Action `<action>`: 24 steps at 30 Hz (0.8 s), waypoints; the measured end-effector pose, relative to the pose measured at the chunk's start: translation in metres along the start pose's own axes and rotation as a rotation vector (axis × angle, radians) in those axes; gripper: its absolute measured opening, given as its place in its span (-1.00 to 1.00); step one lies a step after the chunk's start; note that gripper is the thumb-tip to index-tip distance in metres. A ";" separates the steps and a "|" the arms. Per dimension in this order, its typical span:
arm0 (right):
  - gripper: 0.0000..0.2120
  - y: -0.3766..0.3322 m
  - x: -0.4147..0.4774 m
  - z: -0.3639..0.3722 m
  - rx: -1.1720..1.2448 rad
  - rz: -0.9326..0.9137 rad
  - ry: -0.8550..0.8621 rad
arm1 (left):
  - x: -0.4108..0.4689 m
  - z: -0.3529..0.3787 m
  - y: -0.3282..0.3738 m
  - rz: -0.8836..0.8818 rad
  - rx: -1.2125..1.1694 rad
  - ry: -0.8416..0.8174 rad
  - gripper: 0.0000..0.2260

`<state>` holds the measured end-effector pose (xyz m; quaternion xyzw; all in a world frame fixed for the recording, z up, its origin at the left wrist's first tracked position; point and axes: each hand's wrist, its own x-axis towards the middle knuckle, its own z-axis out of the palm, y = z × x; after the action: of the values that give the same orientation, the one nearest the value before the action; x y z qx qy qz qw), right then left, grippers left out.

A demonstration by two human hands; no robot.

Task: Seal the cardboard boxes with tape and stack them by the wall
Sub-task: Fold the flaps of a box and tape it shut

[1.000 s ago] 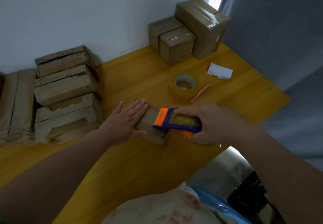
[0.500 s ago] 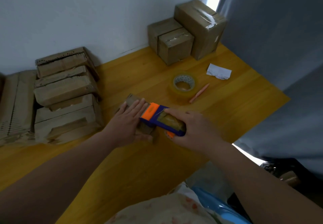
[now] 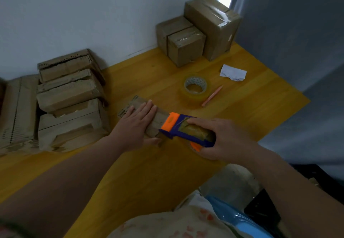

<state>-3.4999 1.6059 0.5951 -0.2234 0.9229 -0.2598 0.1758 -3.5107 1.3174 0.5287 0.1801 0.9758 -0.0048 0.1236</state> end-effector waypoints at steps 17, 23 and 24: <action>-0.40 -0.047 0.014 -0.010 -0.221 0.124 -0.182 | 0.000 -0.007 0.008 -0.028 -0.013 -0.069 -0.03; -0.39 -0.059 0.031 -0.021 -0.218 0.210 -0.200 | 0.002 -0.009 0.007 -0.019 -0.008 -0.108 -0.05; -0.39 -0.059 0.034 -0.024 -0.211 0.219 -0.210 | 0.002 -0.009 0.008 -0.020 -0.006 -0.110 -0.05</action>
<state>-3.5199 1.5536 0.6403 -0.1646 0.9405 -0.1158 0.2740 -3.5118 1.3260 0.5368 0.1696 0.9693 -0.0130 0.1777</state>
